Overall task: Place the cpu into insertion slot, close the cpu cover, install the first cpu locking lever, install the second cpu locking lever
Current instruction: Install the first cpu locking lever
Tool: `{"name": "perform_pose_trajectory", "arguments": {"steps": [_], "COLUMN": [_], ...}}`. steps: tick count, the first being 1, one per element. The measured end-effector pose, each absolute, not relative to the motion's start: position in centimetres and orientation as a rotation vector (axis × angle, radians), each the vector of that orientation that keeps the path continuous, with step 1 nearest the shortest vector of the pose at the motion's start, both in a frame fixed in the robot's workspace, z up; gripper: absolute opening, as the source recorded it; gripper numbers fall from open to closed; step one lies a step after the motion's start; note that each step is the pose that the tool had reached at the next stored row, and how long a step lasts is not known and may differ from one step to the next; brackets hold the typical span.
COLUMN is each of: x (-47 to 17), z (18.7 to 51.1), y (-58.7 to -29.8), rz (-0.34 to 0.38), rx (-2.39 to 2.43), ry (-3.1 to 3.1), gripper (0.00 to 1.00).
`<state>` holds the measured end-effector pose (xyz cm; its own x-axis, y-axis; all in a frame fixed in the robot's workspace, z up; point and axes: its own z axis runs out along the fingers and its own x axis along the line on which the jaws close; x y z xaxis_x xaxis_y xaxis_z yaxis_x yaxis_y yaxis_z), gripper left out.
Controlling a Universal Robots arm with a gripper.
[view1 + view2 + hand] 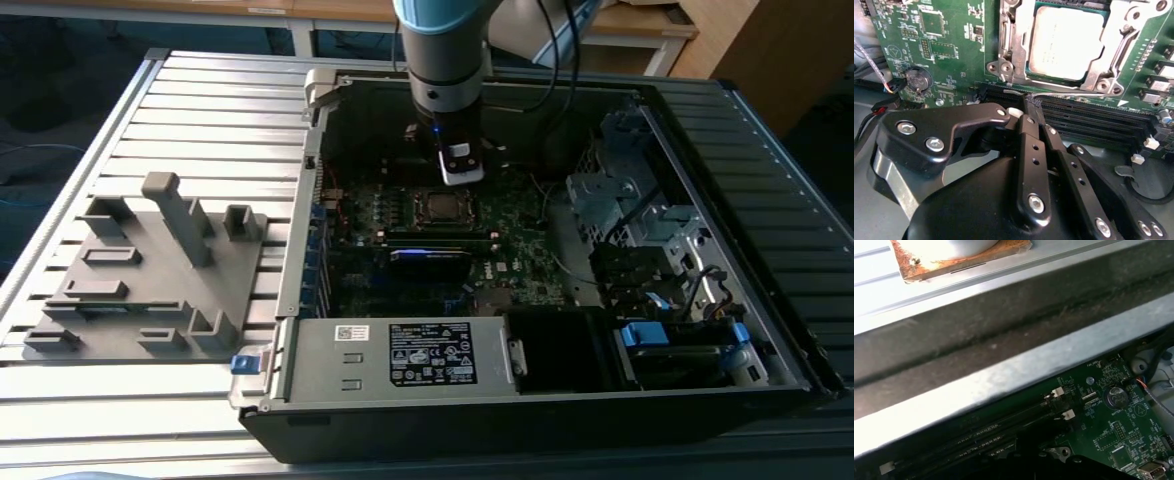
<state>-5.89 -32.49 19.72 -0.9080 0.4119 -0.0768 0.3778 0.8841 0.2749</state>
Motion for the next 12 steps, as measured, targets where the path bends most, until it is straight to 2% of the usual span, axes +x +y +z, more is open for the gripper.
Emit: {"name": "perform_pose_trajectory", "arguments": {"steps": [12], "x": [-6.21], "z": [19.47], "y": [-32.49], "rz": [0.370], "rx": [0.612], "ry": [2.915], "gripper": [0.10]}}
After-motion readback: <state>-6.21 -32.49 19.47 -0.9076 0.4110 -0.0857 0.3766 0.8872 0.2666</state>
